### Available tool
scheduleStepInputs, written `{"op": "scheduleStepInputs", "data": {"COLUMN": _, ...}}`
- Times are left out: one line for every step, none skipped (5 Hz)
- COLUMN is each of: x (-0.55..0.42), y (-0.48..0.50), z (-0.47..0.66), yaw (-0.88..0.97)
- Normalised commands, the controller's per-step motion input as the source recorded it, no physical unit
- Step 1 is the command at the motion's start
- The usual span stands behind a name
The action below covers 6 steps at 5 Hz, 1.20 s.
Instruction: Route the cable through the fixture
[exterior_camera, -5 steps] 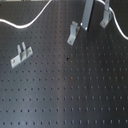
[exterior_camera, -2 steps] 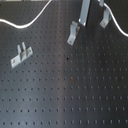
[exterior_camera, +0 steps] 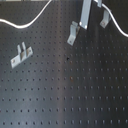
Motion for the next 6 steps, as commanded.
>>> {"op": "scheduleStepInputs", "data": {"x": 0.070, "y": 0.117, "z": 0.22, "yaw": -0.13}}
{"op": "scheduleStepInputs", "data": {"x": 0.079, "y": 0.142, "z": 0.34, "yaw": -0.14}}
{"op": "scheduleStepInputs", "data": {"x": 0.139, "y": 0.265, "z": 0.30, "yaw": -0.15}}
{"op": "scheduleStepInputs", "data": {"x": 0.138, "y": 0.293, "z": 0.27, "yaw": -0.13}}
{"op": "scheduleStepInputs", "data": {"x": 0.103, "y": 0.116, "z": 0.22, "yaw": -0.08}}
{"op": "scheduleStepInputs", "data": {"x": 0.076, "y": -0.125, "z": 0.04, "yaw": 0.00}}
